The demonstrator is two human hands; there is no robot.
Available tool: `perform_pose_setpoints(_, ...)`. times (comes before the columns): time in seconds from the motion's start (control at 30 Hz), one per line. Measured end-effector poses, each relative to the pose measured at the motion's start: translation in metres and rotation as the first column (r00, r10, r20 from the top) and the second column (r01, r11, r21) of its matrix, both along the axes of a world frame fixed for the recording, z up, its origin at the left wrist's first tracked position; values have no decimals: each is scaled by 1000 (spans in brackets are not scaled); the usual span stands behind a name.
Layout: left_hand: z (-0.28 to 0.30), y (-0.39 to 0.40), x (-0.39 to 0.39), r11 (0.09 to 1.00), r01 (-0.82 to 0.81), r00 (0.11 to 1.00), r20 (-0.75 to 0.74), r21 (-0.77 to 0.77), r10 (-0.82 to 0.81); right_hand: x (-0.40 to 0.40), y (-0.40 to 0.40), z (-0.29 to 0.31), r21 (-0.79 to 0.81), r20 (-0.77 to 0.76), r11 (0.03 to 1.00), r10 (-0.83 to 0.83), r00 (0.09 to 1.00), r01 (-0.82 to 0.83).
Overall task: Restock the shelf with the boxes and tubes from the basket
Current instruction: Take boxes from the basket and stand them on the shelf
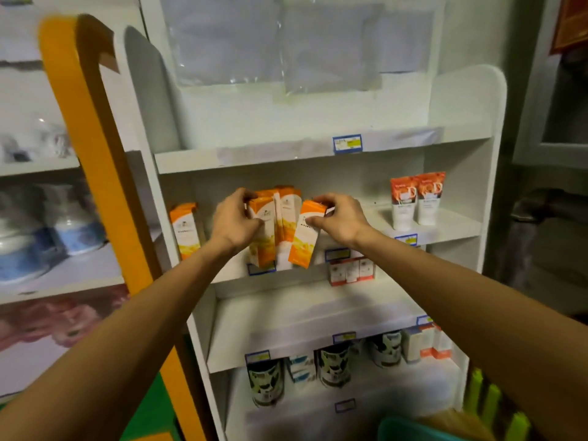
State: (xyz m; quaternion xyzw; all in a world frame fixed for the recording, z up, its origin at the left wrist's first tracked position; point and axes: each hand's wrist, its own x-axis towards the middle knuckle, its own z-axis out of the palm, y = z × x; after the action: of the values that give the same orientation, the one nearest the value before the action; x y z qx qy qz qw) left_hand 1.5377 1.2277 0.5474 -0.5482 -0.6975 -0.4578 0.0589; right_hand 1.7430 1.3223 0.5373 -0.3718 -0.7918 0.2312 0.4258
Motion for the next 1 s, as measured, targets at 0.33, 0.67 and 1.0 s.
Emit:
perform_pose_setpoints(0.33,-10,34,-49,999,-43,999,-25,-15,43,-82,35,5,101,123,994,20,992,-33)
perform_pose_setpoints(0.67,-22,70,-73,995,-92,995,-28,-38,91,-122,69,1,265,224,964,-37,974,-24)
perform_pose_setpoints(1.0,-19,57,-60,963,-208,935,-324,-173,144,-109,57,1,437,305,899,-127,944,-20)
